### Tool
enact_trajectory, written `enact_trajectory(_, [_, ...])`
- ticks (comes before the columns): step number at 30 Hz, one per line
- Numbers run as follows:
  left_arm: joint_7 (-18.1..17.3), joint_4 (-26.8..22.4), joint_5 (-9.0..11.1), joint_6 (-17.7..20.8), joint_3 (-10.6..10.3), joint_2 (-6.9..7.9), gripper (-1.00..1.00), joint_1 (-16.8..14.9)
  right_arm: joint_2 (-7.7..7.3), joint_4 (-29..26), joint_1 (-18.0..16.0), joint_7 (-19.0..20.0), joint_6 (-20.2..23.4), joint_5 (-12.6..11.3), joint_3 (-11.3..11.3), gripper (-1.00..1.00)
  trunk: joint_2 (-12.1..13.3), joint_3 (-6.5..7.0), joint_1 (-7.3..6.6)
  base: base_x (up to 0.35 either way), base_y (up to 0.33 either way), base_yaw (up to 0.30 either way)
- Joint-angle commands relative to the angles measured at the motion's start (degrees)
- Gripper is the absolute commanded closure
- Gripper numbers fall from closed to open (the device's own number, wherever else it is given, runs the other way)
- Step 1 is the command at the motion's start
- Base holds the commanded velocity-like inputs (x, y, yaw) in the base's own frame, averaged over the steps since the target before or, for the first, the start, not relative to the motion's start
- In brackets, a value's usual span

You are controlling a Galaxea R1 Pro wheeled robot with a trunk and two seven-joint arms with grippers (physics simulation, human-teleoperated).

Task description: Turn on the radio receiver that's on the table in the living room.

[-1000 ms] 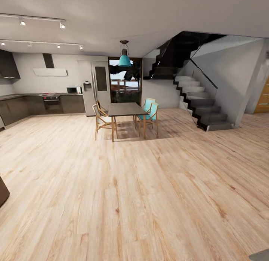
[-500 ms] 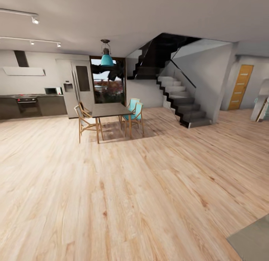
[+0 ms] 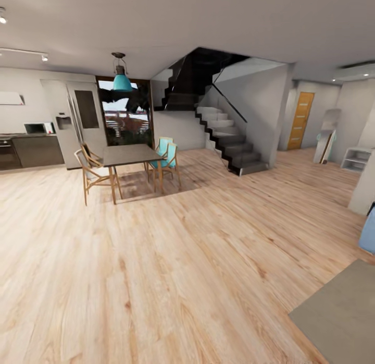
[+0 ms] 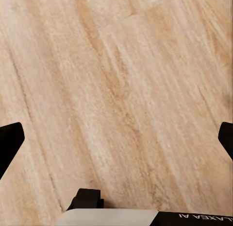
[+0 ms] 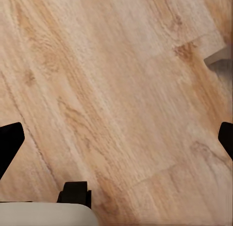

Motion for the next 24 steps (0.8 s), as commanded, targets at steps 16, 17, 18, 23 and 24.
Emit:
enact_trajectory(16, [0.00,0.00,0.00,-0.11,0.04,0.08,-1.00,0.00,0.00,0.00,0.00,0.02,0.00,0.00,0.00,-1.00,0.00,0.00,0.00,0.000,0.000,-0.283])
enact_trajectory(17, [0.00,0.00,0.00,-0.14,0.05,0.08,-1.00,0.00,0.00,0.00,0.00,0.00,0.00,0.00,0.00,-1.00,0.00,0.00,0.00,0.000,0.000,-0.283])
enact_trajectory(18, [0.00,0.00,0.00,-0.15,0.05,0.08,-1.00,0.00,0.00,0.00,0.00,0.00,0.00,0.00,0.00,-1.00,0.00,0.00,0.00,0.000,0.000,-0.283])
enact_trajectory(23, [0.00,0.00,0.02,-0.17,0.05,0.16,-1.00,0.00,0.00,0.00,0.00,0.00,0.00,0.00,0.00,-1.00,0.00,0.00,0.00,0.000,0.000,-0.283])
enact_trajectory(24, [0.00,0.00,0.03,-0.17,0.05,0.16,-1.00,0.00,0.00,0.00,0.00,-0.01,0.00,0.00,0.00,-1.00,0.00,0.00,0.00,0.000,0.000,-0.283])
